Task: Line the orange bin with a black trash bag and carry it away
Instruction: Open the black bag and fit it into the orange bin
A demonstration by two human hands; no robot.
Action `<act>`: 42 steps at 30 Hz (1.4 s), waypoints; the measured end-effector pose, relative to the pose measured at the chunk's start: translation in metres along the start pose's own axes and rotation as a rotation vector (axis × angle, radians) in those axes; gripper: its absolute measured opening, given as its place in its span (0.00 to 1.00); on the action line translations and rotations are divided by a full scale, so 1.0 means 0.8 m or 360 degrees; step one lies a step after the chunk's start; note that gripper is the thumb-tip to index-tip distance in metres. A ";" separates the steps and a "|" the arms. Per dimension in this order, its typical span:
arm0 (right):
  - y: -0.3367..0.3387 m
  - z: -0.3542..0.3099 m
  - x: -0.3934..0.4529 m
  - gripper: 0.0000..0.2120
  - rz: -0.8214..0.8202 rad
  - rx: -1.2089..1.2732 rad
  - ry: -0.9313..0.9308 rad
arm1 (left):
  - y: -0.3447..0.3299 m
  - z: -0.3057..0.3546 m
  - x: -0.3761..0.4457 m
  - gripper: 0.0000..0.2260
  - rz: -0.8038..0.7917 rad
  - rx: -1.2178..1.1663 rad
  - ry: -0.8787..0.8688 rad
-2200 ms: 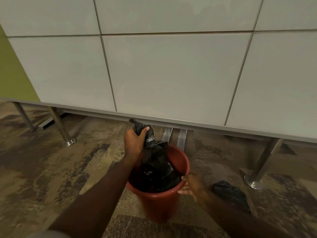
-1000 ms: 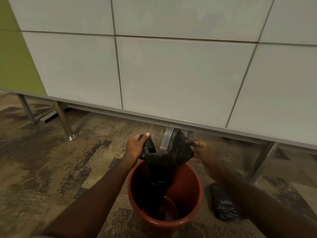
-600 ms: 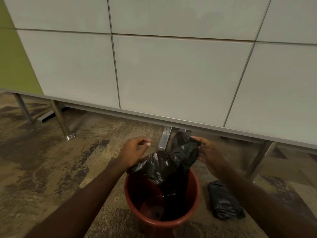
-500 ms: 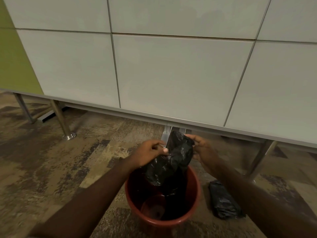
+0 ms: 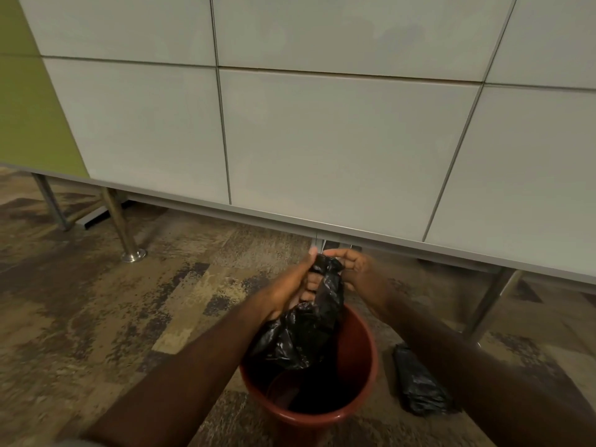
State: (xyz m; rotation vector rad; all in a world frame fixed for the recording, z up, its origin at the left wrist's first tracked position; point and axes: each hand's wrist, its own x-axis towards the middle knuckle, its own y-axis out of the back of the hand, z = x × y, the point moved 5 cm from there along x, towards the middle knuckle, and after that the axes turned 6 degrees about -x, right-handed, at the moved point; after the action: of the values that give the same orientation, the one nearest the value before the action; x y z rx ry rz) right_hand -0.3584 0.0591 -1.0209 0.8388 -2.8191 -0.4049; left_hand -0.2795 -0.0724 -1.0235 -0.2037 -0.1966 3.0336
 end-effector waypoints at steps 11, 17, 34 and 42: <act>-0.003 0.016 -0.020 0.23 0.0478 0.0026 -0.0385 | 0.036 -0.024 0.010 0.12 0.0877 0.0028 -0.0167; -0.045 0.037 -0.028 0.15 0.0183 0.0207 -0.0652 | 0.025 -0.043 0.028 0.08 0.0851 -0.0380 0.0162; 0.047 0.161 0.017 0.09 0.0013 -0.0565 -0.0452 | 0.186 -0.126 0.031 0.07 0.0446 0.0878 0.0093; 0.027 0.189 0.052 0.10 0.0391 -0.0924 -0.0304 | 0.213 -0.147 0.069 0.21 0.1024 0.0825 -0.0074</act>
State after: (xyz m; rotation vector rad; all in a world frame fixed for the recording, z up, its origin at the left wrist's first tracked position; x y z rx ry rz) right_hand -0.4397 0.0850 -1.1540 0.3416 -2.6722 -1.2324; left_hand -0.3324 -0.2203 -1.1692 -0.1764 0.7973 3.5588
